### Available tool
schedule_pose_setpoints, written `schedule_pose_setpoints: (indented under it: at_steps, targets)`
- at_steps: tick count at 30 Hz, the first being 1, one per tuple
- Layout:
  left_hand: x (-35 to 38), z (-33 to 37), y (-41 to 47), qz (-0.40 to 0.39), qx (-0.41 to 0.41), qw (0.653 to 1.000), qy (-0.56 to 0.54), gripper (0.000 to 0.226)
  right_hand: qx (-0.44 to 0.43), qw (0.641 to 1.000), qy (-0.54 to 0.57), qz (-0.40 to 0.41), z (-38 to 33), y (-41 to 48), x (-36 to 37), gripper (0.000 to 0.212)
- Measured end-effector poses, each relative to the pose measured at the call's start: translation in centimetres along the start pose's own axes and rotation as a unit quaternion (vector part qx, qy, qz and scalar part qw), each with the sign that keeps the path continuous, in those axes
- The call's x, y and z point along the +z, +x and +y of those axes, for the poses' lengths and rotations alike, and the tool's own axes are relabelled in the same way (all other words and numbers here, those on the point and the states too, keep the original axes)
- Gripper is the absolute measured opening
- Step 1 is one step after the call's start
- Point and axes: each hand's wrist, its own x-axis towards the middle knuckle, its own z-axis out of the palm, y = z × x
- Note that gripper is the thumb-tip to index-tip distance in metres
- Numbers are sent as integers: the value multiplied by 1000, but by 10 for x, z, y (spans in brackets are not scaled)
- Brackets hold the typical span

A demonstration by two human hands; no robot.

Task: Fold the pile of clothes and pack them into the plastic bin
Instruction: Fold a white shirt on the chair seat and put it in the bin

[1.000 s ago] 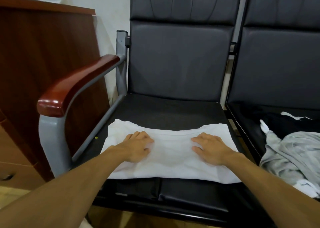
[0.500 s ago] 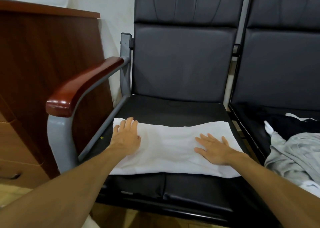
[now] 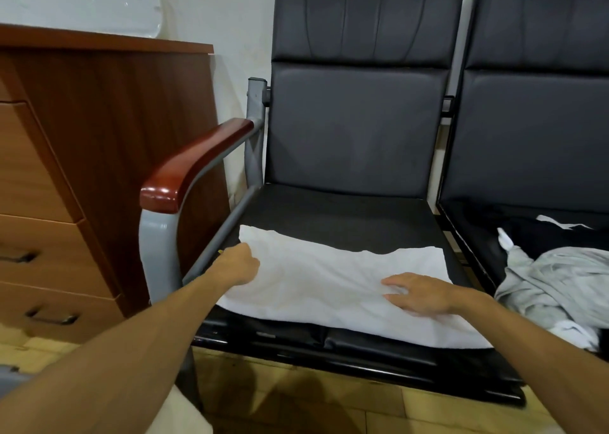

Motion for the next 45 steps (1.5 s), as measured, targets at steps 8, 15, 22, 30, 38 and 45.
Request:
schedule_pose_setpoints:
  at_steps: [8,15,22,30,38,45]
  targets:
    - [-15,34,-15,-85,-58,890,-445,22,23,997,-6,75,16,-15,-6,43]
    - [-1,103,-17,-86,-6,814,-574,8,81,971,91,208,42,-23,-22,43]
    - [30,192,-19,-212,-26,737,-641,26,118,927,141,328,83,-45,-38,42]
    - [102,250,-62,-332,115,908,-227,36,101,941,105,306,93,-62,-38,37]
    - [96,223,-58,-228,243,932,-146,44,65,940,123,312,95,-72,-37,32]
    - [69,139,-62,-257,367,887,112,61,83,956,118,257,71,-71,-31,18]
